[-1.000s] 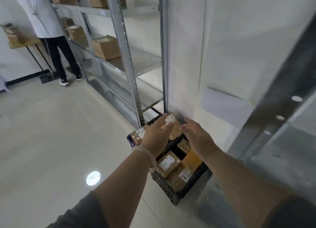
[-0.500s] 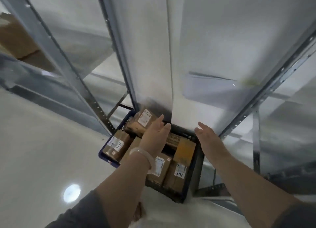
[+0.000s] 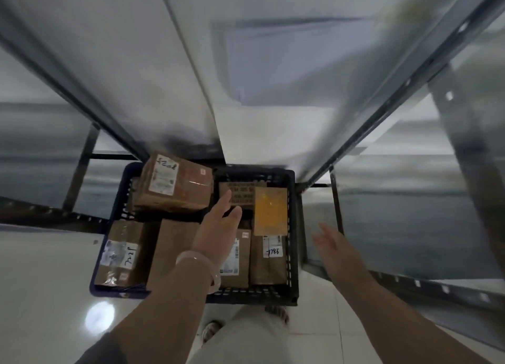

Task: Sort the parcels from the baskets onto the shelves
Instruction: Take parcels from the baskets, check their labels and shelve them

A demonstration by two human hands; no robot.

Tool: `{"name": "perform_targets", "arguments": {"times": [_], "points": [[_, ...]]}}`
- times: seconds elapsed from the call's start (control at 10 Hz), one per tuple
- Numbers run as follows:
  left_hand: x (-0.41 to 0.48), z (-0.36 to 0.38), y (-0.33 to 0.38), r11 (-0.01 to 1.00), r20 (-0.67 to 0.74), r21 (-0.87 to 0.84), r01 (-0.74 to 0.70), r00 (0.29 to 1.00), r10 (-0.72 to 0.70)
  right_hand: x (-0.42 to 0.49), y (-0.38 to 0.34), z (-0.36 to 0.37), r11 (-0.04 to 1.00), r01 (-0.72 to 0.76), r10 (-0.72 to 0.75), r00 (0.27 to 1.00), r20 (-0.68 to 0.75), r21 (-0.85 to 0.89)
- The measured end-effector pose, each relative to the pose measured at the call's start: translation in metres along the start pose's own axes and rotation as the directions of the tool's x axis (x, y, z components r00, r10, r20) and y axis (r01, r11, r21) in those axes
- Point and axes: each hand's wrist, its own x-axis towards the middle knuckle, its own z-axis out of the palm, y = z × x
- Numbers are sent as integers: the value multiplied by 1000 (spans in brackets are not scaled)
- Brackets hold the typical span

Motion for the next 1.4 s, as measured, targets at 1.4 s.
{"name": "perform_targets", "arguments": {"times": [1.4], "points": [[59, 17, -20, 852, 198, -437, 289, 955, -223, 55, -20, 45, 722, -88, 76, 996, 47, 687]]}}
